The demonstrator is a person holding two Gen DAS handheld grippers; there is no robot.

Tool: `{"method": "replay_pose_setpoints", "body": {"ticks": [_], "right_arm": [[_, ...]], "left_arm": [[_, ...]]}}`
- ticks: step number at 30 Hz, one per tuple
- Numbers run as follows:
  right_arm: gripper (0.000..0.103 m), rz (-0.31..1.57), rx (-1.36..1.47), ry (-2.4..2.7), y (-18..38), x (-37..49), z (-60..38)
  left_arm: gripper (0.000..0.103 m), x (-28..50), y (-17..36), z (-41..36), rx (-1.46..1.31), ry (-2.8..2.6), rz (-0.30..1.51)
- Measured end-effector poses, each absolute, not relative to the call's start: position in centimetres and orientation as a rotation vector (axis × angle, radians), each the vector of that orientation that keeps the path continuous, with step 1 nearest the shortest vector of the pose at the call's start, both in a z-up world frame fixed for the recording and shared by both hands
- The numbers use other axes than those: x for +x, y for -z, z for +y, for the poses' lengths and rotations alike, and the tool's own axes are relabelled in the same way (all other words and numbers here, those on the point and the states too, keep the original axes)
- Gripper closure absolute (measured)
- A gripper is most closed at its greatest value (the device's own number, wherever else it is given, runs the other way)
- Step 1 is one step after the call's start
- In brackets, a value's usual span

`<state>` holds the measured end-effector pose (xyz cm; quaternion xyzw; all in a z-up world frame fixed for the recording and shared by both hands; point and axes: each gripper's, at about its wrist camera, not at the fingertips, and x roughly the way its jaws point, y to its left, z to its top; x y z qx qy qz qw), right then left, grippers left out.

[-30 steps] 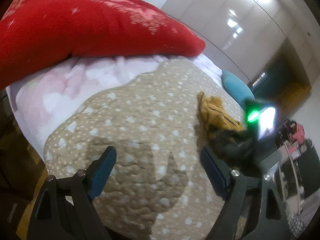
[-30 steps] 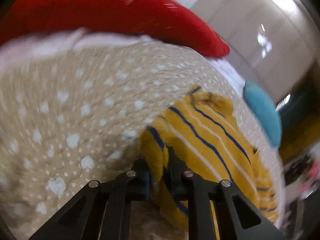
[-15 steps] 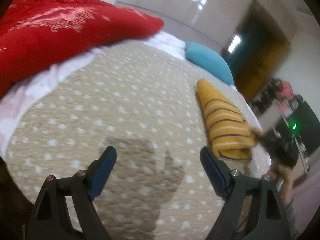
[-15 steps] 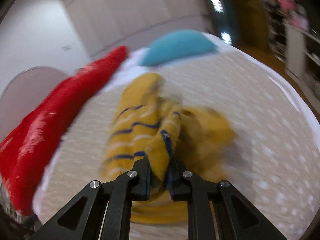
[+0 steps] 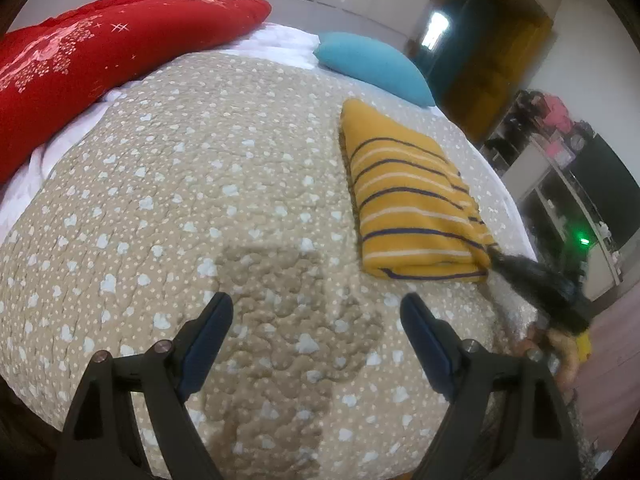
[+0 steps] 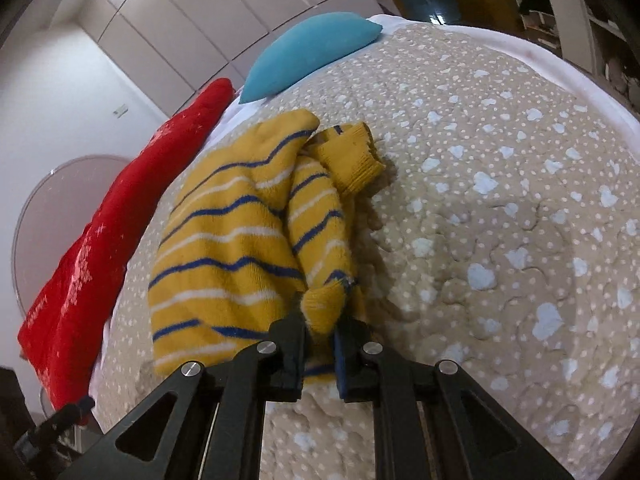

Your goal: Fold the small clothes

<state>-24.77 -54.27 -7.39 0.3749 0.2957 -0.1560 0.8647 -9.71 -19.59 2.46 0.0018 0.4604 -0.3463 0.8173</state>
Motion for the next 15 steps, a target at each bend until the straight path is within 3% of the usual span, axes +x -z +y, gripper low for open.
{"method": "replay_pose_setpoints", "body": {"ticks": [2,7,15], "right_arm": [[0.082,0.553,0.781,0.343,6.2,-26.9,-54.1],[0.079,0.462,0.734,0.385,2.3,-27.9,-55.4],[0.077,0.569,0.707,0.132,3.5,-18.5,-53.4]], "left_arm": [[0.018,-9.4,-2.1,-19.9,0.004,0.737,0.988],[0.018,-9.1,-0.6,-21.1,0.006,0.736,1.024],[0.018,-10.3,0.1,-21.1,0.041,0.717,1.042]]}}
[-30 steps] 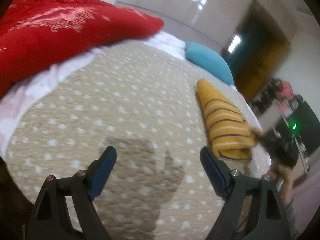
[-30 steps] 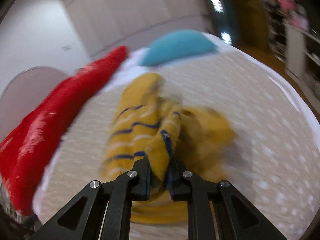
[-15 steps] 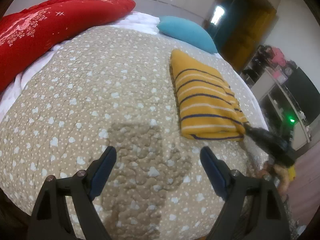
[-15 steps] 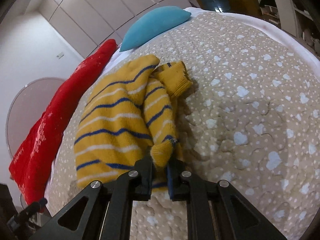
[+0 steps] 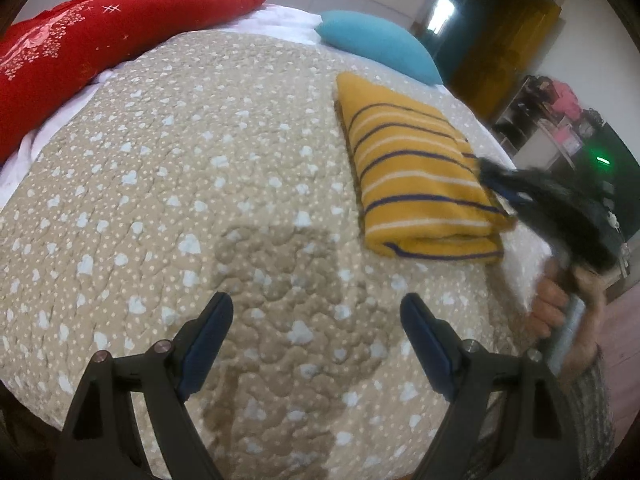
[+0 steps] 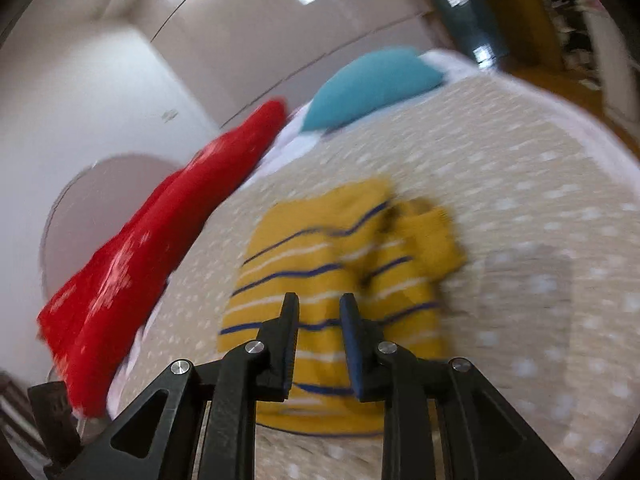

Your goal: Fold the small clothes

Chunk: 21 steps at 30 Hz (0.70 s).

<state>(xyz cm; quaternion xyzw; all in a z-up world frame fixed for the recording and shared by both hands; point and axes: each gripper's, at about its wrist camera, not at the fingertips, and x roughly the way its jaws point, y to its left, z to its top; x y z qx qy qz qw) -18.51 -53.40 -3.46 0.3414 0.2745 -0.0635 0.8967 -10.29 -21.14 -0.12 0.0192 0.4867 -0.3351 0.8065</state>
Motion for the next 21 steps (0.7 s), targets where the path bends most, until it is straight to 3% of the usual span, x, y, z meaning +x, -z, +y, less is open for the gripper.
{"method": "replay_pose_setpoints", "body": {"ticks": [4,9,13,21], "right_arm": [[0.082,0.667,0.626,0.334,6.3,-16.7,-54.4],[0.076,0.63,0.699,0.444,5.8,-21.5,-55.1],[0.06,0.599,0.651,0.47,4.7,-25.8,-53.2],[0.055,0.607,0.628,0.482,5.3,-31.1,-48.5]], "left_arm": [[0.018,-10.7,-0.5,-19.9,0.032,0.703,1.035],[0.018,-11.1,-0.5,-19.2,0.028,0.699,1.017],[0.018,-11.8,-0.1,-19.1,0.001,0.708,1.033],[0.018,-15.0,-2.2,-18.1,0.075,0.659,0.894]]}}
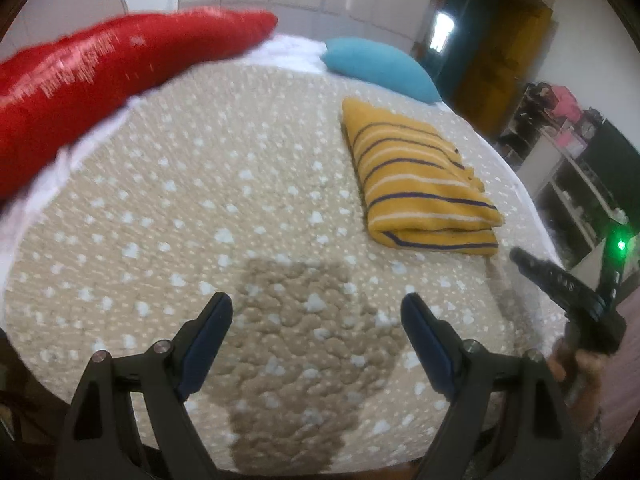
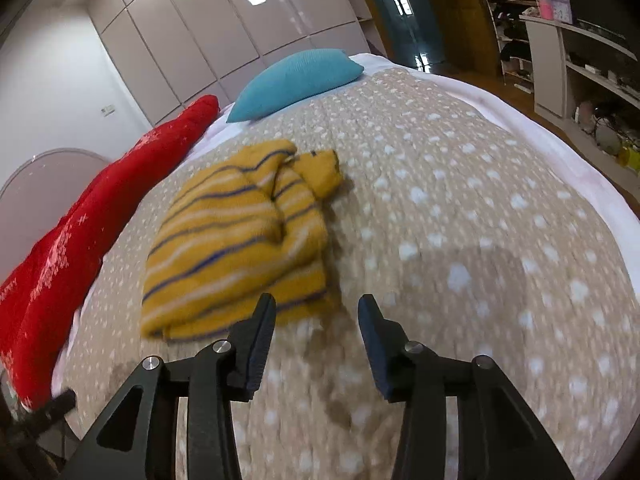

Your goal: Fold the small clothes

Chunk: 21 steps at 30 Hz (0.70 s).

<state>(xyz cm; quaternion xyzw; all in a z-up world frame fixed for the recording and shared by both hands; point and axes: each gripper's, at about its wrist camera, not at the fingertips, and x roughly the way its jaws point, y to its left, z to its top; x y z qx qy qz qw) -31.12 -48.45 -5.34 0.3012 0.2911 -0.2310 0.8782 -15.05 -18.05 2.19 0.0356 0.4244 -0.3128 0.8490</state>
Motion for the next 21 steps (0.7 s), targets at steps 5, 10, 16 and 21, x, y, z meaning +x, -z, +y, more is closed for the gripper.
{"method": "replay_pose_setpoints", "body": {"ticks": [5,10,16,21], "right_arm": [[0.052,0.647,0.557,0.465,5.4,-30.9,-44.7],[0.045,0.647,0.484,0.474,4.5,-31.4,-41.7],[0.043,0.659,0.451,0.484,4.7,-31.8,-40.1],[0.042,0.686,0.433,0.491,5.3,-31.6,-39.3]], "left_arm": [[0.017,-17.0,-3.3,-17.0,0.119,0.621,0.818],[0.016,-18.5,-4.0,-15.9,0.126,0.626,0.799],[0.013,-19.0,-3.2,-15.3,0.129,0.614,0.824],[0.013,-19.1,-2.3,-15.5,0.135,0.611,0.849]]}}
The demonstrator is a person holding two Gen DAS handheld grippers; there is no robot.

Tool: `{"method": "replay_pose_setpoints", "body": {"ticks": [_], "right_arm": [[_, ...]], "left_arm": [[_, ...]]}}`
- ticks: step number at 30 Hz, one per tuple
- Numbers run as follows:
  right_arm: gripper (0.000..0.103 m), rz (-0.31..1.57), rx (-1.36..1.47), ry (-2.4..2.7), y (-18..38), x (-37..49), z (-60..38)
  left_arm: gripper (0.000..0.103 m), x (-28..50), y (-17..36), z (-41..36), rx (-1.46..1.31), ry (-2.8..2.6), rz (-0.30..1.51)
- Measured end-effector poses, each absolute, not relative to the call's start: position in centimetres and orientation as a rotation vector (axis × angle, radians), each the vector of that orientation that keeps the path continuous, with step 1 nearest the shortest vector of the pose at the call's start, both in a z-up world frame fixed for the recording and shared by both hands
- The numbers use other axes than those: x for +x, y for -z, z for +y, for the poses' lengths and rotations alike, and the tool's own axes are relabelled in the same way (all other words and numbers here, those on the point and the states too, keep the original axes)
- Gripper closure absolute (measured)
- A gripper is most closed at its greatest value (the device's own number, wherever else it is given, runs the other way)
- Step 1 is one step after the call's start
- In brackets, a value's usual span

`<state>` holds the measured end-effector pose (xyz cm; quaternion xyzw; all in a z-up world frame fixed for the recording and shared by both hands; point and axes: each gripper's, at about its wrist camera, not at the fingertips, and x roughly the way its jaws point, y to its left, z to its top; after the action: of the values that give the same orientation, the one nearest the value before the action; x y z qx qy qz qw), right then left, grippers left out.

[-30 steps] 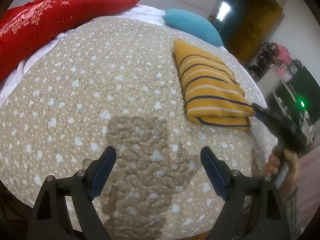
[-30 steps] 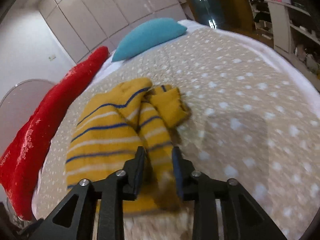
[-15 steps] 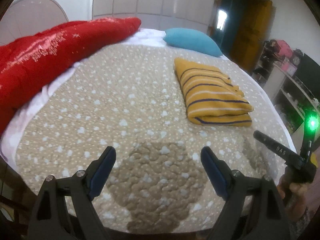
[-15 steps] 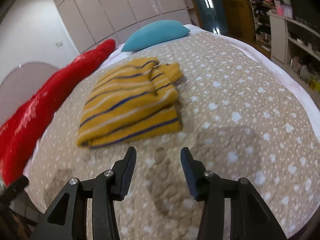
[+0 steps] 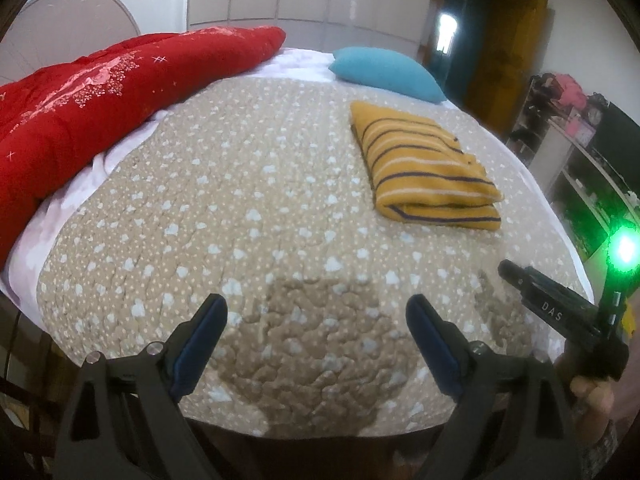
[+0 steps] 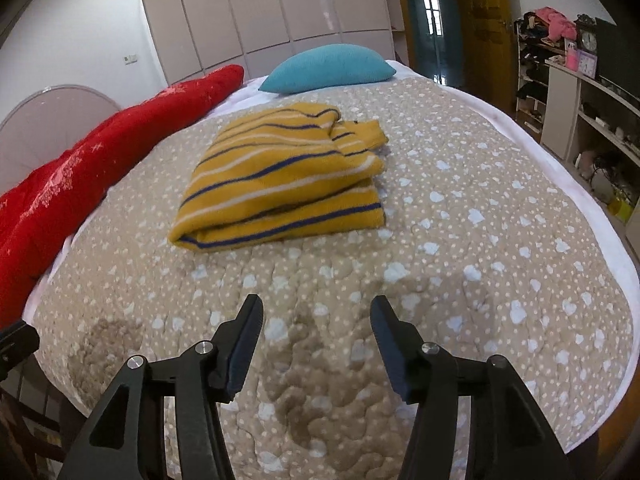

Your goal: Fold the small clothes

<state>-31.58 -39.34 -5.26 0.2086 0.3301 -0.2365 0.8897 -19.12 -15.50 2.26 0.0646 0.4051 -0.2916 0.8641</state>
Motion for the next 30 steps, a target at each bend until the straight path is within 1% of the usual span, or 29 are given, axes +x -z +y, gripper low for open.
{"method": "replay_pose_setpoints", "body": {"ticks": [2,11,30], "right_arm": [[0.039,0.697,0.425,0.496,5.4,-31.6,-39.1],[0.037,0.728,0.426,0.517,6.2,-31.8,-39.1],[0.034,0.743,0.427,0.527,6.8,-31.9,-38.9]], "left_arm": [[0.013,-19.3,-1.8,-15.7,0.152,0.613,0.857],[0.013,-19.8,-0.3,-16.5,0.188,0.631,0.899],[0.013,-20.3,0.6,-17.2,0.237,0.634,0.92]]}}
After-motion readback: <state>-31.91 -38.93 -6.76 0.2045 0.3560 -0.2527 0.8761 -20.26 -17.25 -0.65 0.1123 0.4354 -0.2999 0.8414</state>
